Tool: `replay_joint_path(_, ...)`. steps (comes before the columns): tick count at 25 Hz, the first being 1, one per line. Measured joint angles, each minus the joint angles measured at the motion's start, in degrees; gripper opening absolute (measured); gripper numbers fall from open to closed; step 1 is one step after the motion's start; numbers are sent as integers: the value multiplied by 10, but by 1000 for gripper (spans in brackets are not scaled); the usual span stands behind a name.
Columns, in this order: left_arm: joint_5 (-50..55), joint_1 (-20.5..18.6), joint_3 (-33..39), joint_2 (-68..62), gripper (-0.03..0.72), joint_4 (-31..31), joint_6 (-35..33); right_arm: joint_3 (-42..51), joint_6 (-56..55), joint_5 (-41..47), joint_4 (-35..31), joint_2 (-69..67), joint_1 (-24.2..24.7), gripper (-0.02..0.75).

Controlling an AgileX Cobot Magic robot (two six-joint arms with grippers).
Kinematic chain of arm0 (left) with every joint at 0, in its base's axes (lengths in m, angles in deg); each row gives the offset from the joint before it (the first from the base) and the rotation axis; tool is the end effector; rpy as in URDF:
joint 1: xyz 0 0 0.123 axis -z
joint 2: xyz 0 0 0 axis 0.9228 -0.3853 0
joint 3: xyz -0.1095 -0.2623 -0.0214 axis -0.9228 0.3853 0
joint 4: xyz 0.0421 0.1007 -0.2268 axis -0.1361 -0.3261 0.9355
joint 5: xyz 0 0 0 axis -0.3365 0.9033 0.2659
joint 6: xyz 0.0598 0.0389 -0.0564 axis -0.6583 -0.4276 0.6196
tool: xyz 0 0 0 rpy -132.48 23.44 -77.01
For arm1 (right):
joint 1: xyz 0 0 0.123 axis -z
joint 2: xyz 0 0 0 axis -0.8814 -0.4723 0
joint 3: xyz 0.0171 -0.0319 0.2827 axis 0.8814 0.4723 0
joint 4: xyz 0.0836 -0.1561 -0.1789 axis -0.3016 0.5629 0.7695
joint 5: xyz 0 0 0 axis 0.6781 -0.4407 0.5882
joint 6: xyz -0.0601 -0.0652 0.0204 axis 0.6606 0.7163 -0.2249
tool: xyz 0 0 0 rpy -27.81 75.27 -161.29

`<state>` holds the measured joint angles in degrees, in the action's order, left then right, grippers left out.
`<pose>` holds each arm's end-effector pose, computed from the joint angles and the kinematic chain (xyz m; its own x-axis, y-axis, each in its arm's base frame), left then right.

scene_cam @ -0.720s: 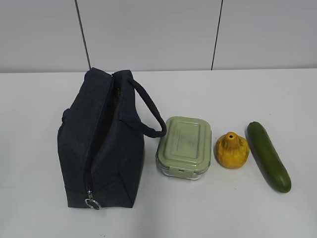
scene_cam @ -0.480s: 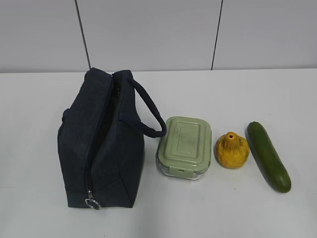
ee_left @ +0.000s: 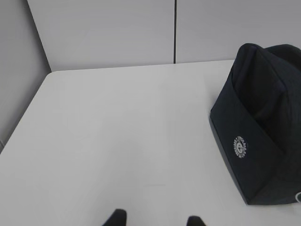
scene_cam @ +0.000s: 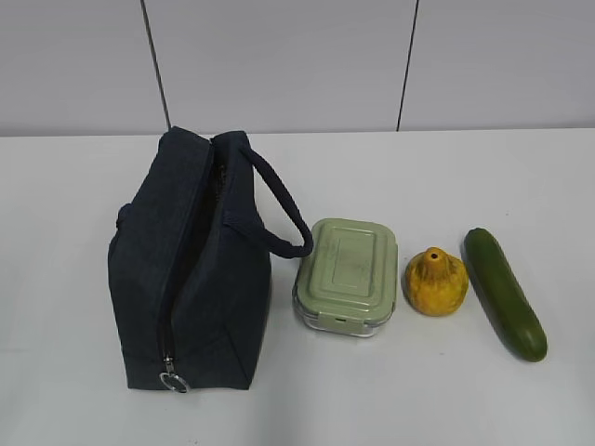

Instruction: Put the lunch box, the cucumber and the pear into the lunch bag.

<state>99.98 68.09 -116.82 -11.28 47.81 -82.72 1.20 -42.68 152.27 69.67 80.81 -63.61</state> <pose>-0.0132 0.0015 0.2812 -0.4639 0.0725 -0.8829 0.0301 0.9974 0.0660 0.0094 -0.0035 0.2940 -0.5688 -0.0629 -0.8201 -0.0235 0.9979 -0.0602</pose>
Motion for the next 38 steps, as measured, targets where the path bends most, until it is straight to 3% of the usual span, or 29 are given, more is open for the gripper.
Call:
replay_joint_path(10,0,0,0,0,242,0,0,-106,0,-34,-4,-227,0,430)
replay_joint_path(24,0,0,0,0,242,0,0,-266,47,-29,-86,-604,0,508)
replay_joint_path(38,0,0,0,0,242,0,0,-330,117,-113,-103,-890,-29,562)
